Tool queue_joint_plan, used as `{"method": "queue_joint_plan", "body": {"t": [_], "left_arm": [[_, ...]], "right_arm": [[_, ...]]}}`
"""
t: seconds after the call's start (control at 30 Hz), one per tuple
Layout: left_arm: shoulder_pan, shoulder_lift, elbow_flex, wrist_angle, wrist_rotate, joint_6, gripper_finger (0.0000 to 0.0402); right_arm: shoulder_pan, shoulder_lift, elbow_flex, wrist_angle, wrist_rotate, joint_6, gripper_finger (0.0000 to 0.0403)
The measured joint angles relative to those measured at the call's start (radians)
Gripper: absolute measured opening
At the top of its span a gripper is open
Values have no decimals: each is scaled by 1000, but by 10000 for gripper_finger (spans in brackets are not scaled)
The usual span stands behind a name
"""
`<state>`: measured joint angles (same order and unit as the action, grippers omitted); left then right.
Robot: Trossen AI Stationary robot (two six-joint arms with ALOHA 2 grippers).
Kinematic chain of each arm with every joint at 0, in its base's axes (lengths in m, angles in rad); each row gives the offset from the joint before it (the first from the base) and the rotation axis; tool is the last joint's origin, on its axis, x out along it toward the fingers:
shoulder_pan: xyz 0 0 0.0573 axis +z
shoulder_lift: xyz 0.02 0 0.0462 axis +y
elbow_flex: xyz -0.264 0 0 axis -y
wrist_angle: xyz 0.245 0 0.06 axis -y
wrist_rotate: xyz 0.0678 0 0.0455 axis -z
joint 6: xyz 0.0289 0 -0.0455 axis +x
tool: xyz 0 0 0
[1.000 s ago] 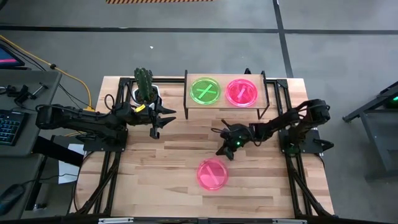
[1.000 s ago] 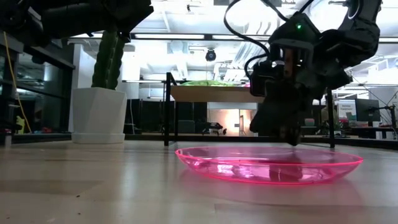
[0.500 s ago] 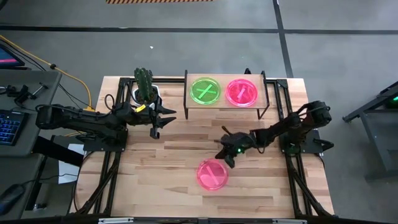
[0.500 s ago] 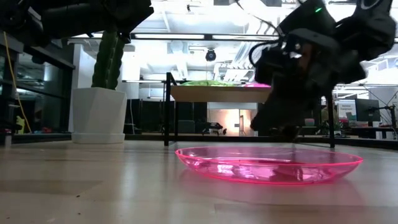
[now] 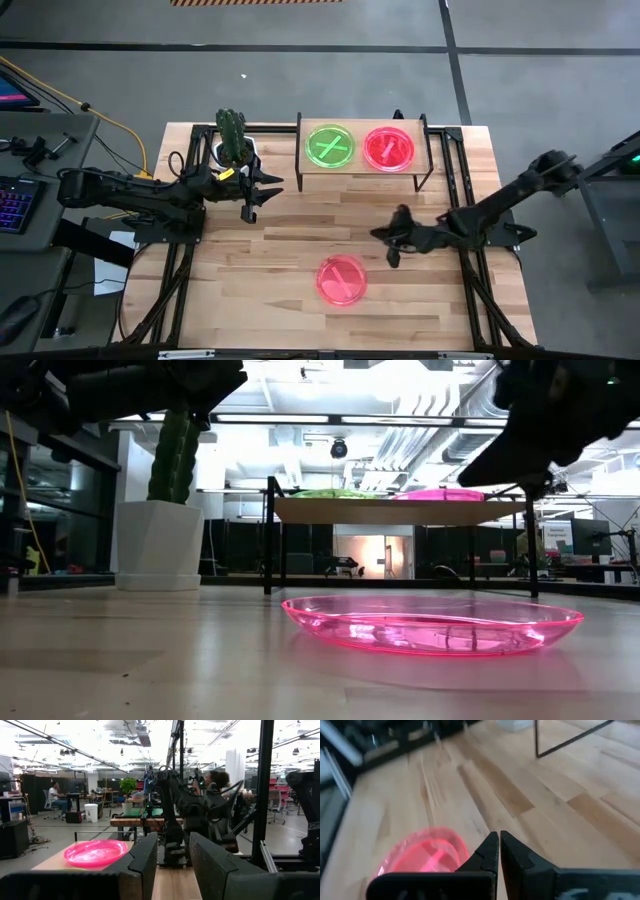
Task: Place and stack plates onto a shelf
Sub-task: Stack the pink plate on the pink plate on the shelf
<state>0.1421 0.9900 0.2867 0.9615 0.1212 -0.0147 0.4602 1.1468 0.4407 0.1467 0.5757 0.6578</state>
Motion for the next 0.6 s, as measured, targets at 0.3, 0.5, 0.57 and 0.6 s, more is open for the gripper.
{"method": "queue_joint_plan", "body": {"t": [0.3,0.5,0.57,0.6], "left_arm": [[0,0,0,3,0,0,104],[0,0,0,4,0,0,104],[0,0,0,4,0,0,104],[0,0,0,4,0,0,104]], "right_arm": [[54,79,-116,228,31,224,9],[53,184,-116,311,-20,335,81],[53,224,-116,367,-33,358,112],[53,244,-116,393,-35,365,127]]}}
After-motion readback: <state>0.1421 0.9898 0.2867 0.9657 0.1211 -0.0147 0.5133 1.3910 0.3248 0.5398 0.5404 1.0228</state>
